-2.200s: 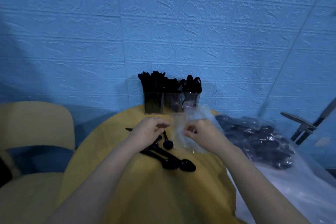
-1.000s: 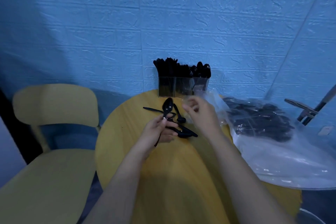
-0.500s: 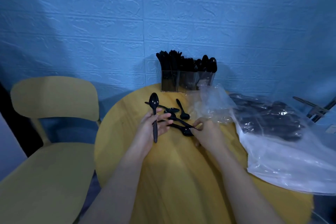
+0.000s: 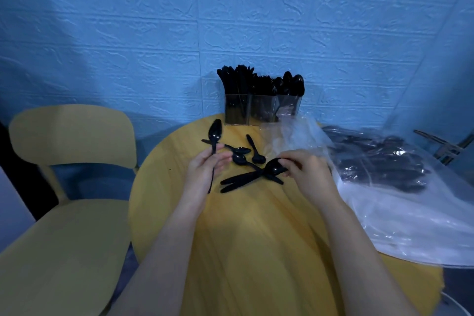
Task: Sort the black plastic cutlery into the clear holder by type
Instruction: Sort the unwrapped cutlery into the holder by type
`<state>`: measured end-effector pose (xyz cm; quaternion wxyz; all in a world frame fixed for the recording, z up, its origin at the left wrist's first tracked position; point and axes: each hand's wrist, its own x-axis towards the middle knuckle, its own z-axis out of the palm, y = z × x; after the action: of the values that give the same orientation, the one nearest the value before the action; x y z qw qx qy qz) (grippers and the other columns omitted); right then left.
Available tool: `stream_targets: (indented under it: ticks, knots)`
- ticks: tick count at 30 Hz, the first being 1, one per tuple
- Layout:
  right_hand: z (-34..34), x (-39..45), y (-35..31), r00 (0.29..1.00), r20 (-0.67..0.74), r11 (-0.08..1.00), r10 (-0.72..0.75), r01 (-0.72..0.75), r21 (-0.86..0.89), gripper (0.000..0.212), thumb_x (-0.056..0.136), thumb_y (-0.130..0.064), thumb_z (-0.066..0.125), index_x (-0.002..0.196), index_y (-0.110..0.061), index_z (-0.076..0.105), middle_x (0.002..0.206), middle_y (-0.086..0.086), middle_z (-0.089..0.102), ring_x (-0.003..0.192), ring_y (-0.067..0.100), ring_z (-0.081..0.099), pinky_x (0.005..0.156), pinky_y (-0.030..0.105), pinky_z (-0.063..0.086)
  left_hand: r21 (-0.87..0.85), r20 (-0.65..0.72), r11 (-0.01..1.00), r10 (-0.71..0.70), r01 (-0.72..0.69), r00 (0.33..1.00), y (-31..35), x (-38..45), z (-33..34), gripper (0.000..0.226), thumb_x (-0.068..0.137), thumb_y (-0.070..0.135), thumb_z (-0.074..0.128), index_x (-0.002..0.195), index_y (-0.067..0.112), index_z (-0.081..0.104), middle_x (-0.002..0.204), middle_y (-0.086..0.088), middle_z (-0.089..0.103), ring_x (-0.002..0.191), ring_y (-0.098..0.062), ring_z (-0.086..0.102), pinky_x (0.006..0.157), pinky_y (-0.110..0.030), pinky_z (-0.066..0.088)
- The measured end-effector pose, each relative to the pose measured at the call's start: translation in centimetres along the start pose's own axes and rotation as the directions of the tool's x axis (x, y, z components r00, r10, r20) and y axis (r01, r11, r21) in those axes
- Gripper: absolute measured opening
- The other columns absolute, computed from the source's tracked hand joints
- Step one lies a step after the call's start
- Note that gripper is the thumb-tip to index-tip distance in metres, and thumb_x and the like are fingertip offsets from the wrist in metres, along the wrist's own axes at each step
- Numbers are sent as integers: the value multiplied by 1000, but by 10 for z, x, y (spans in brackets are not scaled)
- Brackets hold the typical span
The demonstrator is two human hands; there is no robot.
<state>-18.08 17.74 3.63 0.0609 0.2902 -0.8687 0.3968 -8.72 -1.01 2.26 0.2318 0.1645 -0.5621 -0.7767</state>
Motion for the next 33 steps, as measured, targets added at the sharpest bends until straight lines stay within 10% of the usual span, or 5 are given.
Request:
stream_targets:
  ticks: [11,18,33]
  knots:
    - [12,-1,-10,964,-86,964,-251,257,64,22,90,-2,60,104,-13,73,91,-5,65,85,-10,54,74,1,37,285,468,930,-348,234,813,0,-22,14,24,103,17,36,118,14,54,87,-11,70,67,-20,65,60,-32,55]
    - [21,8,-12,934,-156,946,-321,323,-15,20,91,-2,58,104,-8,72,95,0,63,84,7,55,76,10,43,194,513,937,-349,290,784,-6,-16,13,41,97,43,39,121,10,43,63,4,44,43,-4,27,36,-15,26]
    - [34,60,-54,976,-23,974,-216,217,64,19,84,-14,69,103,-16,69,97,-3,64,82,8,55,71,9,41,73,395,976,-216,204,893,-1,-6,3,23,100,27,41,107,11,56,69,3,46,56,-7,40,50,-21,35]
